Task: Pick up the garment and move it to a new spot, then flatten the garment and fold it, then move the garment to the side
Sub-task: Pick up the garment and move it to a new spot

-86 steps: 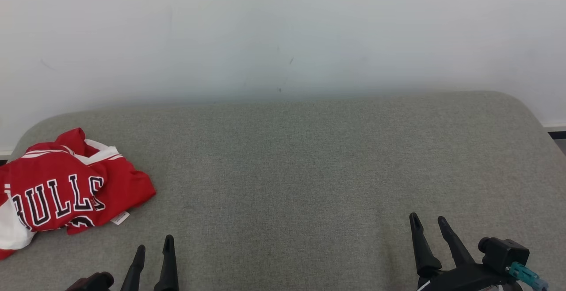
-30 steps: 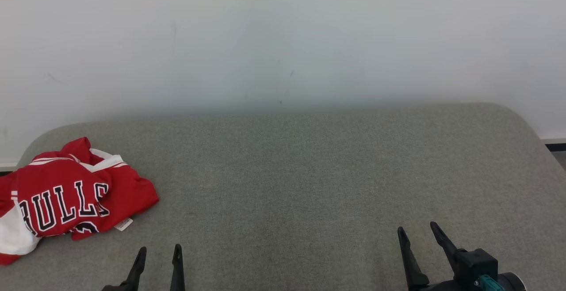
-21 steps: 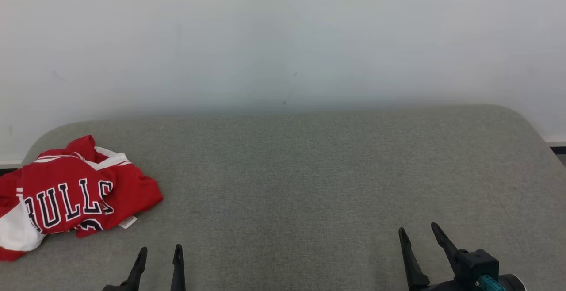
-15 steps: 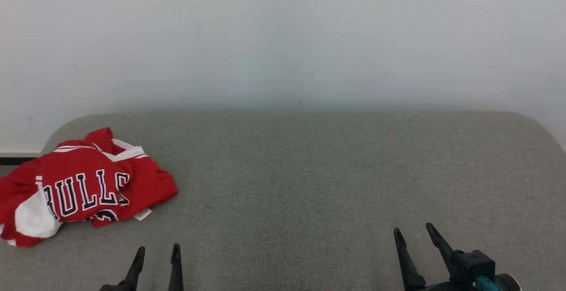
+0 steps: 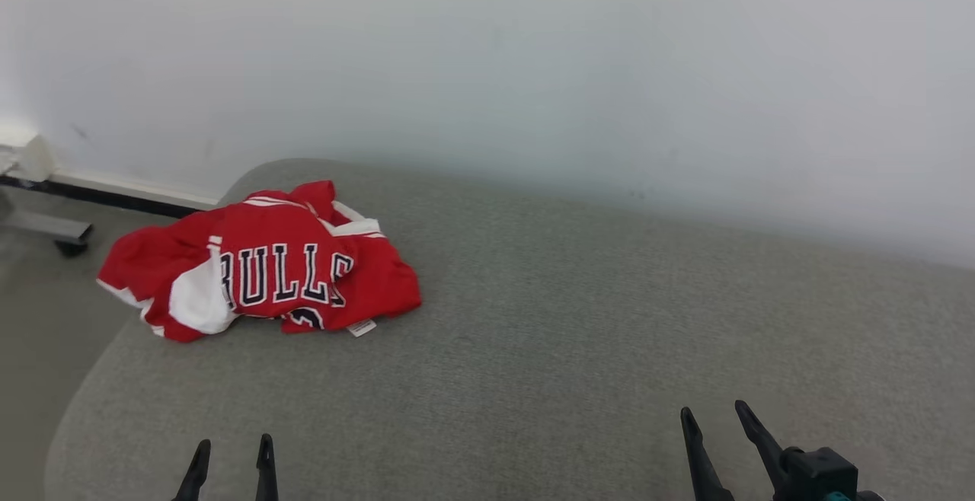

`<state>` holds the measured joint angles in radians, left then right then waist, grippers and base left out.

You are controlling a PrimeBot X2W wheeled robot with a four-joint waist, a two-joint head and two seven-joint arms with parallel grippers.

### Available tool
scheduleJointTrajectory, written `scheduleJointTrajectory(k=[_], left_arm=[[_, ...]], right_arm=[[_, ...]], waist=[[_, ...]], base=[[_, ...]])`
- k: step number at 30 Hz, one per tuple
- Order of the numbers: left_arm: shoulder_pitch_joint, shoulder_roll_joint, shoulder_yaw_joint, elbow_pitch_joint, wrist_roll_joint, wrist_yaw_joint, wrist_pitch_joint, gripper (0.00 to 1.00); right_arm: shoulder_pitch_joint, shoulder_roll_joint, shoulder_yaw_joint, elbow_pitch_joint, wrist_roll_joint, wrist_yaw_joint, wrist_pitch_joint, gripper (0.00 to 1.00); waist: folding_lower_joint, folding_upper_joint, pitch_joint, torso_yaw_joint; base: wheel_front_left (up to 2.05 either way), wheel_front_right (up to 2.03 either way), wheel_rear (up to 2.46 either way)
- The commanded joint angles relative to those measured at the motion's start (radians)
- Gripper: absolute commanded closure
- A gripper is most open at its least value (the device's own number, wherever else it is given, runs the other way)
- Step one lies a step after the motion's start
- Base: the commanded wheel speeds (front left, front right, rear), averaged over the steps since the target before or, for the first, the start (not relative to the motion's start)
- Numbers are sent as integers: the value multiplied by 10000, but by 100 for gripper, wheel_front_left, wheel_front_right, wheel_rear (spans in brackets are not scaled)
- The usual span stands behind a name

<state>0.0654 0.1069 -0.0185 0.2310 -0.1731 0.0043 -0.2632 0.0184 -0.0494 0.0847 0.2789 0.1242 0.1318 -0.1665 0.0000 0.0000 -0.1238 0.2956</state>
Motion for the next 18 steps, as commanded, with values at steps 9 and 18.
scheduleJointTrajectory(k=[9,18], left_arm=[[337,149,331,-586,-162,292,11,0],[575,93,461,-920,-296,451,-13,0]], right_arm=[[-622,-22,515,328,132,-21,-172,0],[-1114,-20,705,732,32,-21,-277,0]], waist=[[0,0,239,1580],[0,0,507,1801]], base=[[0,0,0],[0,0,0]])
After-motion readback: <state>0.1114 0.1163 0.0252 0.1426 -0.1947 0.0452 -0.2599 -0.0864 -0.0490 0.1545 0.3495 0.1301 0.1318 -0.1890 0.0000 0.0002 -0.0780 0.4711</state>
